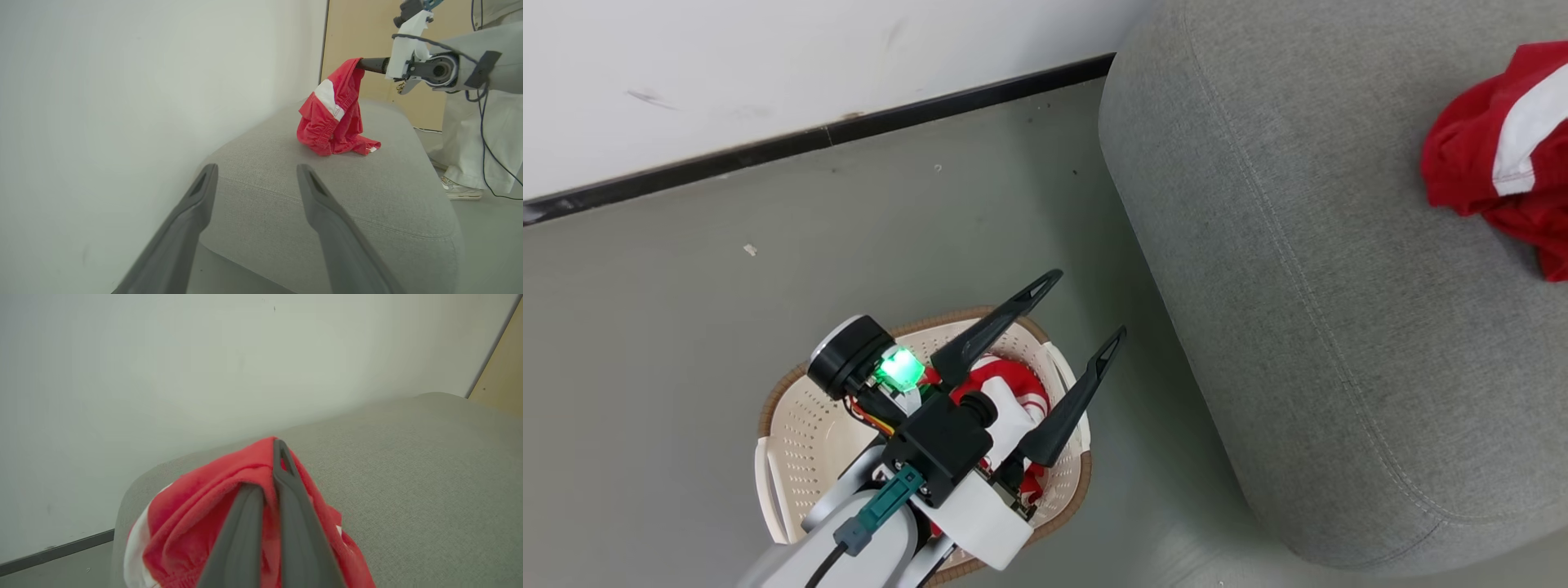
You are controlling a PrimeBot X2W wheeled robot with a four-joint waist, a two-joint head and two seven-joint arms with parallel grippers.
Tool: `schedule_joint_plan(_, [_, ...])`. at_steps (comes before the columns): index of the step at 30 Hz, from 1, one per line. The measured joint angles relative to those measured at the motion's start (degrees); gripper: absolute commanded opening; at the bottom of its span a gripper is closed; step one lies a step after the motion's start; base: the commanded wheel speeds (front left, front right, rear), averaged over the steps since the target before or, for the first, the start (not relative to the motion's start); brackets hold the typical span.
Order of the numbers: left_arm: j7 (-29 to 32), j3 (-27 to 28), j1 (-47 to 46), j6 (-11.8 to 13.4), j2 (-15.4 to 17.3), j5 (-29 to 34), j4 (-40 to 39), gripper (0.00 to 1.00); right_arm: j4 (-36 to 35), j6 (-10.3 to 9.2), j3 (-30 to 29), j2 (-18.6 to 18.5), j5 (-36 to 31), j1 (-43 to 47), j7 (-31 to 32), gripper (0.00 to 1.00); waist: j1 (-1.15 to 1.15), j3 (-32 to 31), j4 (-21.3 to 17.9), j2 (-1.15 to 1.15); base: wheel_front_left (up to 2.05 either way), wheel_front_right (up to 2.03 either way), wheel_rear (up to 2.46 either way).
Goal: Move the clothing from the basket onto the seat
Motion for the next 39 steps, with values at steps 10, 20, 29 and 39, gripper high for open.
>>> schedule_joint_plan(10, [0.1,1.7,-1.1,-0.1,1.7,0.2,0.5,1.00,-2.2,0.00,-2.2,6.1,-1.7,5.8,0.0,0.25,0.00,2.7,-0.7,0.00,0.00,0.00,0.00])
schedule_joint_plan(20, [-0.8,2.0,-1.1,-0.1,1.8,0.0,2.8,1.00,-4.4,0.00,-4.5,9.3,-3.2,9.2,0.0,1.00,0.00,2.3,-2.1,0.00,0.00,0.00,0.00])
schedule_joint_plan(29, [-2.0,3.1,-0.5,-0.4,2.3,-0.9,5.4,1.00,-7.4,0.00,-6.1,10.1,-5.2,15.1,0.0,1.00,0.00,1.0,-2.9,0.00,0.00,0.00,0.00])
schedule_joint_plan(39, [-3.7,6.6,2.3,1.1,3.4,-2.0,8.0,1.00,-12.0,0.00,-4.7,11.2,-6.7,20.6,0.0,1.00,0.00,-1.2,-3.5,0.00,0.00,0.00,0.00])
